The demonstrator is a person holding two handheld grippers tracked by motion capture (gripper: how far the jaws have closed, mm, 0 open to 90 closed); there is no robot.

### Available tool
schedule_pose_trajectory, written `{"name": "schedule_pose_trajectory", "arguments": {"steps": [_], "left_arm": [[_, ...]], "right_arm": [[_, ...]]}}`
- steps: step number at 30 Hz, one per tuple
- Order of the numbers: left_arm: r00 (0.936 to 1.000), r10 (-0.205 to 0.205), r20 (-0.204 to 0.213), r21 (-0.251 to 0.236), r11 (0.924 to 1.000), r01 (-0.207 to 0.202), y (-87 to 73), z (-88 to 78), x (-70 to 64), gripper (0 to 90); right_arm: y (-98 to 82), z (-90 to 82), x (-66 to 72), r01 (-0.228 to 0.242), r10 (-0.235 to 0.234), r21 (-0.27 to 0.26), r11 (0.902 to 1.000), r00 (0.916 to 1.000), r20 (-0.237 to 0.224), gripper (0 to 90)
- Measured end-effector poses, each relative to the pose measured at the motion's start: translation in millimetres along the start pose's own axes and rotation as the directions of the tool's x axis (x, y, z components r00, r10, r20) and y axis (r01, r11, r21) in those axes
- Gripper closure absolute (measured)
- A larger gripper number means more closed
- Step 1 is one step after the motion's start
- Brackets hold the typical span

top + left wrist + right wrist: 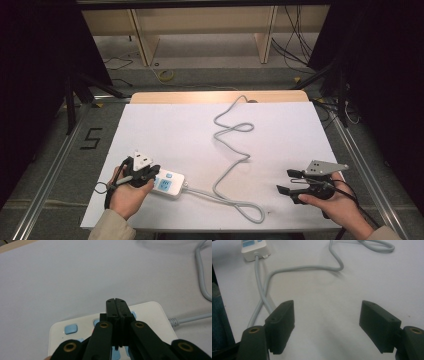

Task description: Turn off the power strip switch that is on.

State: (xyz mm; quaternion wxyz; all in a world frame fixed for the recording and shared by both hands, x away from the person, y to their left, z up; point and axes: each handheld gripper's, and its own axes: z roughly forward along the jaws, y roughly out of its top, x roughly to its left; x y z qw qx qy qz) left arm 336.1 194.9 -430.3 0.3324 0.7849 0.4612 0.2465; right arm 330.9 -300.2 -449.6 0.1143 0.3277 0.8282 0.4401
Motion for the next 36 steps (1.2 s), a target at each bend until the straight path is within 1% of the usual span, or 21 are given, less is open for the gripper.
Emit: {"name": "schedule_pose_trajectory", "arguments": {"steps": [2,6,10,16,18,25,36], "left_arm": [[1.0000,-0.005,-0.002,0.001,1.0000,0.005,-0.2,0.3,0.6,90.0],[1.0000,0.003,-0.008,0.014,0.9999,-0.003,-1.0,0.6,3.2,90.0],[0.9998,-0.011,-0.017,0.017,0.9998,0.011,-1.7,1.8,5.3,90.0],[0.9996,-0.005,-0.029,0.029,0.9996,0.006,-3.5,3.1,9.1,90.0],[0.9994,-0.011,-0.034,0.029,0.9995,0.012,-4.1,3.8,10.3,90.0],[0.9991,-0.017,-0.038,0.044,0.9989,0.018,-6.6,5.1,14.5,90.0],[0.9989,-0.027,-0.039,0.046,0.9985,0.029,-6.2,6.6,17.1,90.0]], "right_arm": [[0.0,0.0,-0.1,0.001,-0.001,-0.001,1.0000,1.0000,0.001,28.7],[0.0,-0.1,0.0,-0.001,0.001,0.000,1.0000,1.0000,0.000,28.7],[0.0,0.0,0.1,-0.001,0.001,0.000,1.0000,1.0000,0.000,28.7],[-0.2,-0.4,0.1,-0.004,0.004,0.003,1.0000,1.0000,0.000,28.7],[-0.3,-0.4,-0.1,-0.004,0.004,-0.001,1.0000,1.0000,0.000,28.7],[-0.1,-0.3,-0.1,0.000,0.000,-0.001,1.0000,1.0000,0.000,28.7],[-0.1,-0.2,-0.1,-0.002,0.002,0.002,1.0000,1.0000,-0.001,28.7]]}}
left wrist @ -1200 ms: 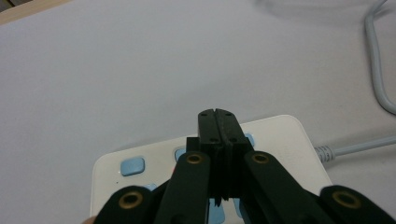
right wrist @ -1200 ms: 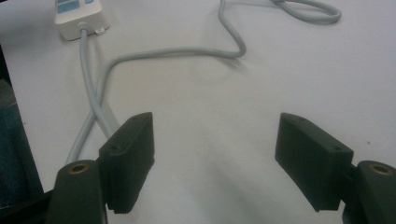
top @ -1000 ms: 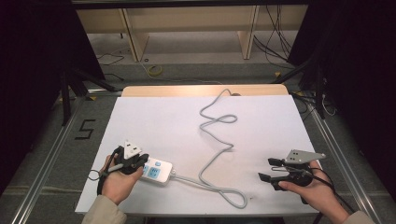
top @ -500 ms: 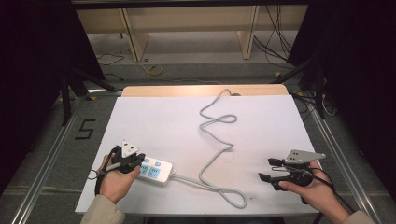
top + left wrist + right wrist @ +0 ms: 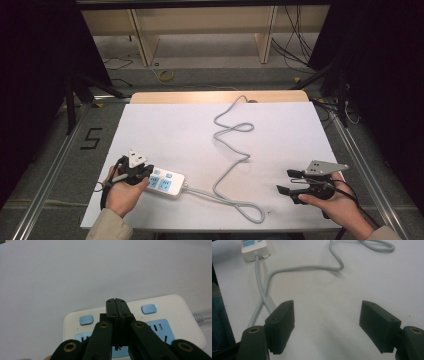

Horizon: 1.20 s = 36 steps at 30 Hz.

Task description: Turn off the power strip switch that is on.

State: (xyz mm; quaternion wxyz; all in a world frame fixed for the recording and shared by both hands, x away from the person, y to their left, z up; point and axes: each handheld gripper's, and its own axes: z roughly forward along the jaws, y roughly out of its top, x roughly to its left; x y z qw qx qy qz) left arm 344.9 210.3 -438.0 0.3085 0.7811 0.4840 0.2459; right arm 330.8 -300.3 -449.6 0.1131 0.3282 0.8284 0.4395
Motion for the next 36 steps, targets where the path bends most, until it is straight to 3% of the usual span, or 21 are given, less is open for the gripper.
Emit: {"name": "schedule_pose_trajectory", "arguments": {"steps": [15,36], "left_arm": [[0.9998,-0.006,0.020,0.021,0.9998,0.005,8.5,11.6,-2.5,90.0],[0.9991,-0.014,0.041,0.087,0.9962,0.010,9.6,26.5,1.3,90.0]], "right_arm": [[0.2,1.1,0.0,-0.006,0.006,0.000,1.0000,1.0000,0.001,28.7],[0.3,1.3,-0.4,-0.009,0.009,0.001,1.0000,1.0000,-0.002,28.7]]}}
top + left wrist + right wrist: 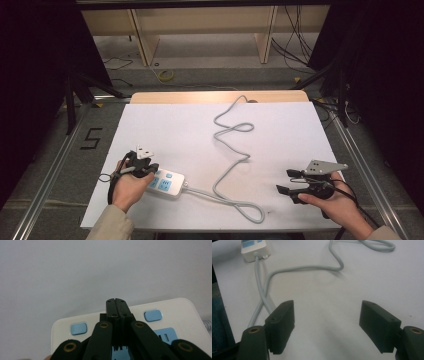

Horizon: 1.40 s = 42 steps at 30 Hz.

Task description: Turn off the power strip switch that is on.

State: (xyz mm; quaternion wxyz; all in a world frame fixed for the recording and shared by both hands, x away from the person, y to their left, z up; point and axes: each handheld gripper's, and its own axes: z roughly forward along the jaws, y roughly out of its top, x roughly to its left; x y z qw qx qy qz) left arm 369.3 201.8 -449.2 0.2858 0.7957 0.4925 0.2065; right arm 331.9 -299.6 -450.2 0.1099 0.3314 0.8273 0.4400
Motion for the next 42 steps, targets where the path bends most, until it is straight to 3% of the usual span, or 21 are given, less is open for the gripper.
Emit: {"name": "schedule_pose_trajectory", "arguments": {"steps": [21,42], "left_arm": [[0.9998,0.015,0.013,0.048,0.9987,-0.016,0.1,6.7,0.5,90.0],[0.9989,0.047,-0.004,0.083,0.9954,-0.047,4.4,7.6,-2.2,90.0]], "right_arm": [[-0.5,-0.4,-0.8,-0.001,0.001,-0.004,1.0000,1.0000,0.002,28.8],[-0.1,-0.6,-0.5,-0.002,0.002,-0.004,1.0000,1.0000,0.007,28.9]]}}
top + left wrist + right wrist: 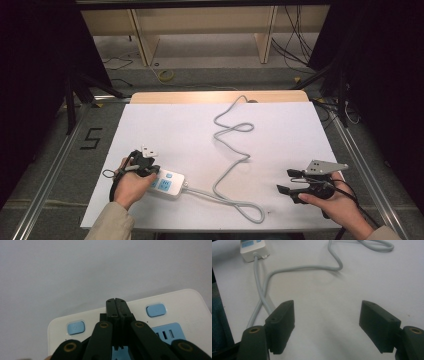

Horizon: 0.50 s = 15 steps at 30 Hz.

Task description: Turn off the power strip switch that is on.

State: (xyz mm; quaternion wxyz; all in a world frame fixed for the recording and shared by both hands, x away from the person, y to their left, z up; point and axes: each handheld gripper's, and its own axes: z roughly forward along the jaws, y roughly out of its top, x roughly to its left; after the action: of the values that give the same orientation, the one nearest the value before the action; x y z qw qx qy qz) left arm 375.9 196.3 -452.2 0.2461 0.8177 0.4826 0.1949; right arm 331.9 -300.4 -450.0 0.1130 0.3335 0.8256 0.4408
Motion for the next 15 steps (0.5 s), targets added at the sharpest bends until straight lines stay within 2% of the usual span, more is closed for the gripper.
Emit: {"name": "schedule_pose_trajectory", "arguments": {"steps": [9,15], "left_arm": [[0.9997,-0.015,0.018,0.033,0.9994,0.015,2.8,-0.5,3.7,90.0],[0.9992,-0.027,0.028,0.038,0.9989,0.026,4.0,0.1,4.6,90.0]], "right_arm": [[-0.1,0.4,0.0,-0.001,0.001,0.000,1.0000,1.0000,-0.001,28.9],[0.1,0.5,-0.4,0.001,-0.001,0.004,1.0000,1.0000,-0.001,28.9]]}}
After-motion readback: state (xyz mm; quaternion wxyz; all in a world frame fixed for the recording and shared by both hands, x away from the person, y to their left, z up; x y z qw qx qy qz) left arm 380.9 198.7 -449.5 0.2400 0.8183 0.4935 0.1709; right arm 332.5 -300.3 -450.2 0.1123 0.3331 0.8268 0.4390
